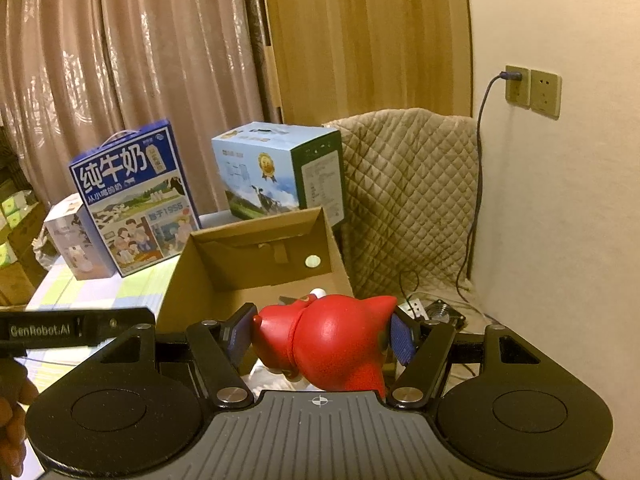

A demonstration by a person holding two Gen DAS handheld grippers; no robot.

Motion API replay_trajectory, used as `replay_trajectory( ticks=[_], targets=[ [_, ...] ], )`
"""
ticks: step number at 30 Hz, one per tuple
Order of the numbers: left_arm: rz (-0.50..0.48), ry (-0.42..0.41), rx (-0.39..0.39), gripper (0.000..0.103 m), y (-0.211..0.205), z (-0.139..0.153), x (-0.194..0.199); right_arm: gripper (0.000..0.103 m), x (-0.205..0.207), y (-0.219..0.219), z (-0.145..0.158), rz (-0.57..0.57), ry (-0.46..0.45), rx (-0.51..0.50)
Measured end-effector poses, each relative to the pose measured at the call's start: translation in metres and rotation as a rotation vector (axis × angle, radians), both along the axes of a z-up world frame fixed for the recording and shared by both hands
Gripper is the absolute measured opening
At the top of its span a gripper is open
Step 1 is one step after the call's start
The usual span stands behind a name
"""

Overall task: Organize objects
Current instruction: 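Lower the shaver box and toy into the box and open both tools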

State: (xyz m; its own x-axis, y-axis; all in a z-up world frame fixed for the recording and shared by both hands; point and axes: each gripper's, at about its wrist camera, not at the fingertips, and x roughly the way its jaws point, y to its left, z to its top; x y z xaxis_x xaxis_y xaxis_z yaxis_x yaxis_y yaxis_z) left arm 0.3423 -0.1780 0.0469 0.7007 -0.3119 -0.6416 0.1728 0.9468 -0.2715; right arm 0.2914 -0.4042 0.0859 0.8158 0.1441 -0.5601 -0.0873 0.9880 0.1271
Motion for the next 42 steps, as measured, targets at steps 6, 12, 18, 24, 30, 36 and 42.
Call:
replay_trajectory(
  ticks=[6, 12, 18, 24, 30, 36, 42],
  targets=[
    [0.004, -0.001, 0.024, 0.09, 0.007, 0.001, -0.008, 0.065, -0.001, 0.01, 0.005, 0.02, -0.005, 0.005],
    [0.017, -0.003, 0.039, 0.092, 0.014, 0.001, -0.012, 0.065, 0.001, 0.018, 0.007, 0.036, -0.004, 0.006],
    [0.024, -0.014, 0.066, 0.094, 0.02, 0.002, -0.014, 0.065, 0.006, 0.026, 0.007, 0.045, 0.0, 0.009],
    [0.04, -0.02, 0.07, 0.095, 0.031, 0.002, -0.013, 0.065, 0.014, 0.031, 0.004, 0.049, 0.009, 0.018],
    [0.062, -0.021, 0.082, 0.096, 0.043, 0.0, -0.013, 0.065, 0.029, 0.032, -0.003, 0.074, 0.018, 0.083],
    [0.072, -0.027, 0.106, 0.101, 0.048, -0.003, -0.018, 0.07, 0.039, 0.031, -0.001, 0.084, -0.005, 0.134],
    [0.072, -0.029, 0.102, 0.102, 0.051, -0.003, -0.038, 0.071, 0.019, 0.022, -0.003, 0.049, 0.043, 0.107]
  ],
)
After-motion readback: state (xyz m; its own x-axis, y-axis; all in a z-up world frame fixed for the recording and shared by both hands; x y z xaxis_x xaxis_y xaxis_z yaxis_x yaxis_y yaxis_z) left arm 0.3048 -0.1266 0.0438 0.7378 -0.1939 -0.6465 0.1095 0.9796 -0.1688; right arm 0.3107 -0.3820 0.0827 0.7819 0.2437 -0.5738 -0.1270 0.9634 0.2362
